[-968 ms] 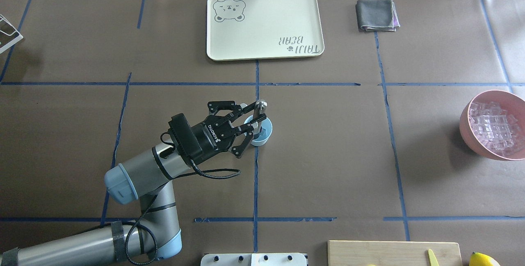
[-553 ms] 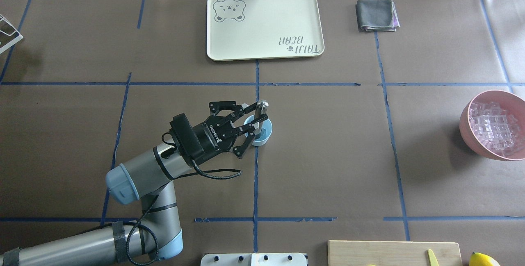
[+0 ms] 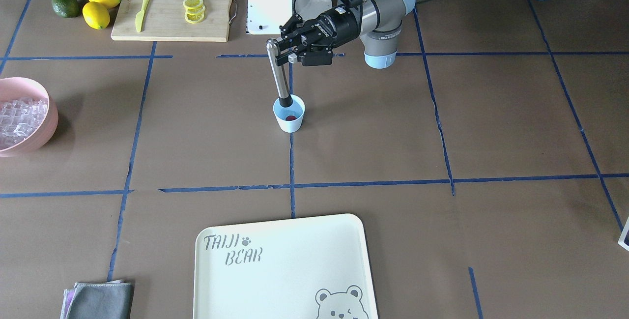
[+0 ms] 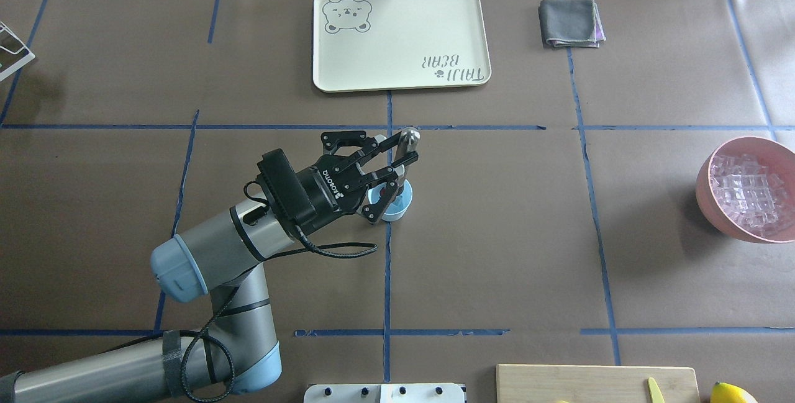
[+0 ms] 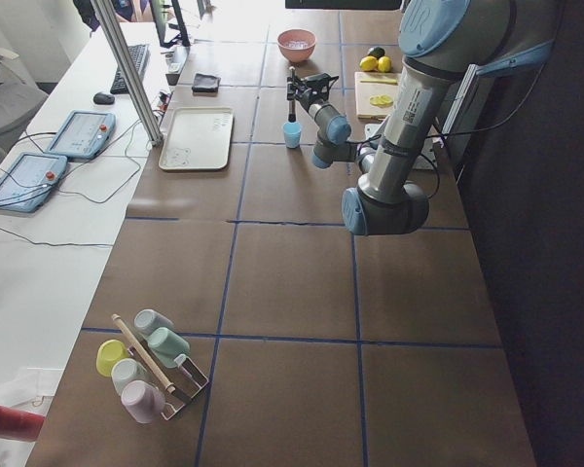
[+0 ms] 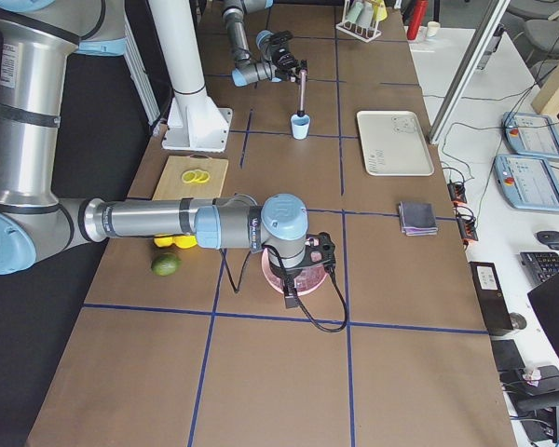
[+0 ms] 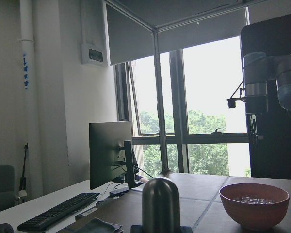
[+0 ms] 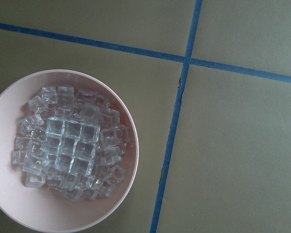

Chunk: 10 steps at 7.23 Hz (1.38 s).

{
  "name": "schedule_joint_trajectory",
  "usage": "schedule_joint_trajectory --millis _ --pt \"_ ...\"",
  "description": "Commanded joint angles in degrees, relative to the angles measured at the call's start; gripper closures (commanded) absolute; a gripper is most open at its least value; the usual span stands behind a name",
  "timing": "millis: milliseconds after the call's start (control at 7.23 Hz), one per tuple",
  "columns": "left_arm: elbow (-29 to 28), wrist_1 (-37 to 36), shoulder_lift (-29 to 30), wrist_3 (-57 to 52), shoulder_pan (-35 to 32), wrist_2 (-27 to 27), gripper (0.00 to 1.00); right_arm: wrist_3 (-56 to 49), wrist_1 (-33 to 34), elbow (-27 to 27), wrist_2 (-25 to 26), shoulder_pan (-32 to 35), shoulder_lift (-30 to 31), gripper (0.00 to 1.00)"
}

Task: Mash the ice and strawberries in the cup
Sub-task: 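Lift the metal rod out of the cup and carry it back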

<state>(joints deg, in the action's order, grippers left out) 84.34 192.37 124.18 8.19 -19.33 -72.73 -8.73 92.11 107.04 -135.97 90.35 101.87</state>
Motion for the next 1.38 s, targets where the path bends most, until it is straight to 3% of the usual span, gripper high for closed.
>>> schedule_joint_trajectory --millis 0,553,1245 --pt "9.1 -14.2 -1.1 0.3 -0.4 0.0 1.00 0.0 0.0 -0.1 0.0 0.0 0.0 0.00" --pt "18.8 -38.2 -6.6 0.5 -2.6 -0.3 0.99 0.0 0.0 -0.1 0.0 0.0 -0.1 0.00" --pt "19.2 -69.9 -7.0 3.9 -8.1 -0.5 1.00 0.0 0.0 0.0 0.0 0.0 -0.2 0.00"
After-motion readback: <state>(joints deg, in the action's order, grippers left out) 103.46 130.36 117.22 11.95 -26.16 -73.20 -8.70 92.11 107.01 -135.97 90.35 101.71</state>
